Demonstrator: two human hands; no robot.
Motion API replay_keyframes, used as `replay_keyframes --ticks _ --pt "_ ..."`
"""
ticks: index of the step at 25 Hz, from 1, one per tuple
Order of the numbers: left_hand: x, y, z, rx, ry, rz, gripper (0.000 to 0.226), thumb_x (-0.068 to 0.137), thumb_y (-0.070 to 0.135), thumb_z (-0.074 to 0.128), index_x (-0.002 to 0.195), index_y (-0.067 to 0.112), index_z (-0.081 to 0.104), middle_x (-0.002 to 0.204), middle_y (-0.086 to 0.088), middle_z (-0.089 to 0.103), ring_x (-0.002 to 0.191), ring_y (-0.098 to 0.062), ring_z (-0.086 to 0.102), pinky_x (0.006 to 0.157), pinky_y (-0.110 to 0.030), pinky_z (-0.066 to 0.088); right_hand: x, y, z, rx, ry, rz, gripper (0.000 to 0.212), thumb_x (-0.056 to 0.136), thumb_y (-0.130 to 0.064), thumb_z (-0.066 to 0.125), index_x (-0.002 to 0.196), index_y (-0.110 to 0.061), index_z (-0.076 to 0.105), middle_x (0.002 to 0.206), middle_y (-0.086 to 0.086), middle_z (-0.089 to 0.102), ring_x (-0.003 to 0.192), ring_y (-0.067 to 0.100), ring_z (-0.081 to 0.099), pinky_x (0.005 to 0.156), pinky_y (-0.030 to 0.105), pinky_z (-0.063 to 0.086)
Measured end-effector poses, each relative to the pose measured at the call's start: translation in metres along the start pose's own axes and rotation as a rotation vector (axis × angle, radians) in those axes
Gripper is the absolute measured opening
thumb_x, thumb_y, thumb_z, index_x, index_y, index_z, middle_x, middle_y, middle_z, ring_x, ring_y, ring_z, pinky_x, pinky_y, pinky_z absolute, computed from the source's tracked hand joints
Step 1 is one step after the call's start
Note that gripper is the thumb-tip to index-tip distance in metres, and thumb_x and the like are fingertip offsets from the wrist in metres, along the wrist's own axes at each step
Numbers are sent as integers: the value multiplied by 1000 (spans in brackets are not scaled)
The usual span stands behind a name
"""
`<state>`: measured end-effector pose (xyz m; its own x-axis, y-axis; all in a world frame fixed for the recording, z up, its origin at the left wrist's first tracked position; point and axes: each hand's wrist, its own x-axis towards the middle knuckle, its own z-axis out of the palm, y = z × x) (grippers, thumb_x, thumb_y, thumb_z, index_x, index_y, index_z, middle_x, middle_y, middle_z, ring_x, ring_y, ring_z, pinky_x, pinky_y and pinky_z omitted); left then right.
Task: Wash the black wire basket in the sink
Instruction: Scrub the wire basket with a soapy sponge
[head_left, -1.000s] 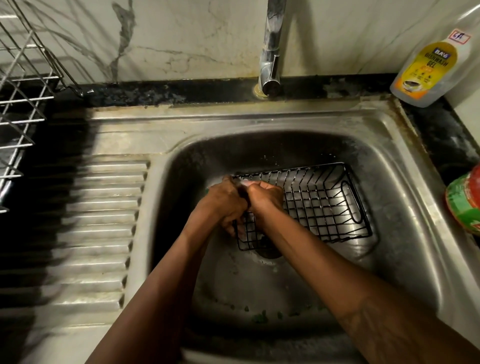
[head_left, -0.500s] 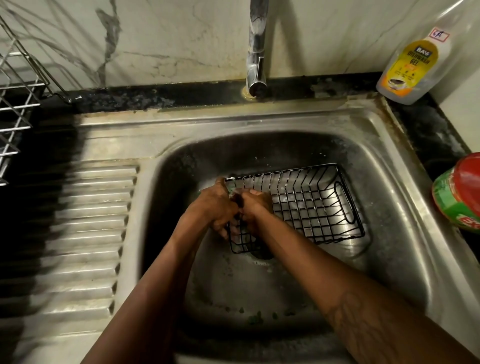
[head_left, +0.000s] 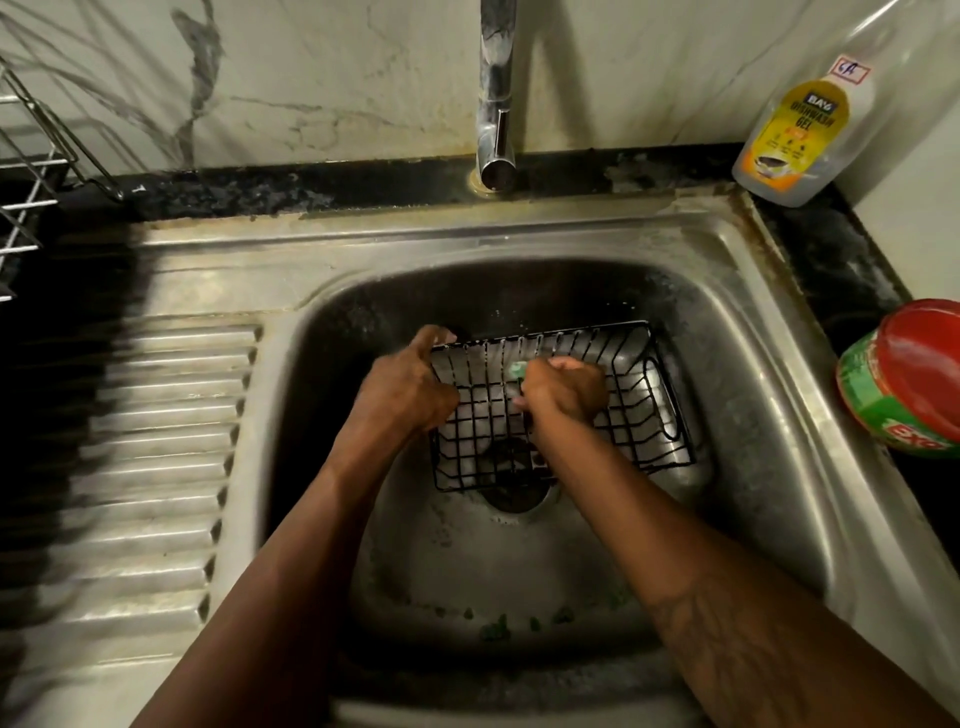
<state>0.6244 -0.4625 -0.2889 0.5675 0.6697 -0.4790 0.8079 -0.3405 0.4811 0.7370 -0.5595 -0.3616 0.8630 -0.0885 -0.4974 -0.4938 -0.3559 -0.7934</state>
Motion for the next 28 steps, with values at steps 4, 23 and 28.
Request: replay_keyframes --ticks 4,23,28 --pt "3 -11 0 106 239 98 42 80 15 69 118 32 74 102 -4 75 94 -28 71 87 -36 59 27 -2 -18 26 174 -90 10 72 -16 63 77 -21 70 81 5 75 70 22 74 65 39 63" --pt "-1 -4 8 476 265 210 10 90 27 65 94 22 72 86 -4 70 80 -30 69 64 -31 47 -41 2 5 -1099 -686 -1004 20 98 -26 58 90 -11 69 88 12 70 83 30 68 79 41 57" --pt "4 -6 10 429 277 150 15 92 34 67 93 21 74 78 1 64 67 -21 57 61 -31 43 -22 3 2 -964 -465 -852 16 89 -31 73 83 -18 66 79 1 67 65 13 63 58 27 57"
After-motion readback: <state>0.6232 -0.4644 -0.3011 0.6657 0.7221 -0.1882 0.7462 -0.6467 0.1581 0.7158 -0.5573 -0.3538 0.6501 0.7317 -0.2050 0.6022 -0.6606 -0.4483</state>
